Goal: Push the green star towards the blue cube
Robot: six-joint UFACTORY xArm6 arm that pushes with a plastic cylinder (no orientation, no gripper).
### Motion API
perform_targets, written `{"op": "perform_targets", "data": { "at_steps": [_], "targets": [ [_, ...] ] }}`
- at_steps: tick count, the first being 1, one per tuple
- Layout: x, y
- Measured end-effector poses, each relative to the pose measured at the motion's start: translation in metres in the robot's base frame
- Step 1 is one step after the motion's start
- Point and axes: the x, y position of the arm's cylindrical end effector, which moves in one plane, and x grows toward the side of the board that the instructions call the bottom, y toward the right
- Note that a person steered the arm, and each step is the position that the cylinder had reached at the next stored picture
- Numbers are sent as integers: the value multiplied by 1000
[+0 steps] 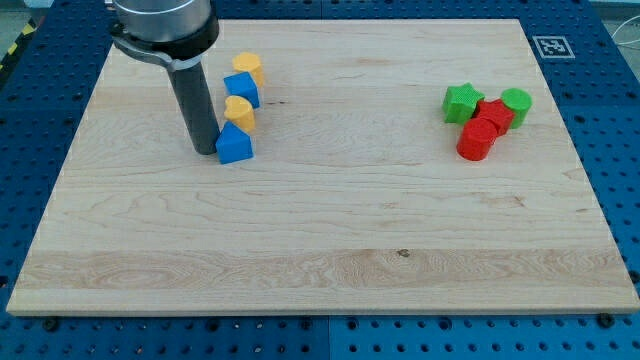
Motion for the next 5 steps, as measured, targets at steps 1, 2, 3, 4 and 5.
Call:
{"op": "perform_targets", "data": {
  "at_steps": [1,2,3,4,5],
  "targets": [
    [4,0],
    [5,0],
    [32,6],
    [65,20],
    [96,37]
  ]
}}
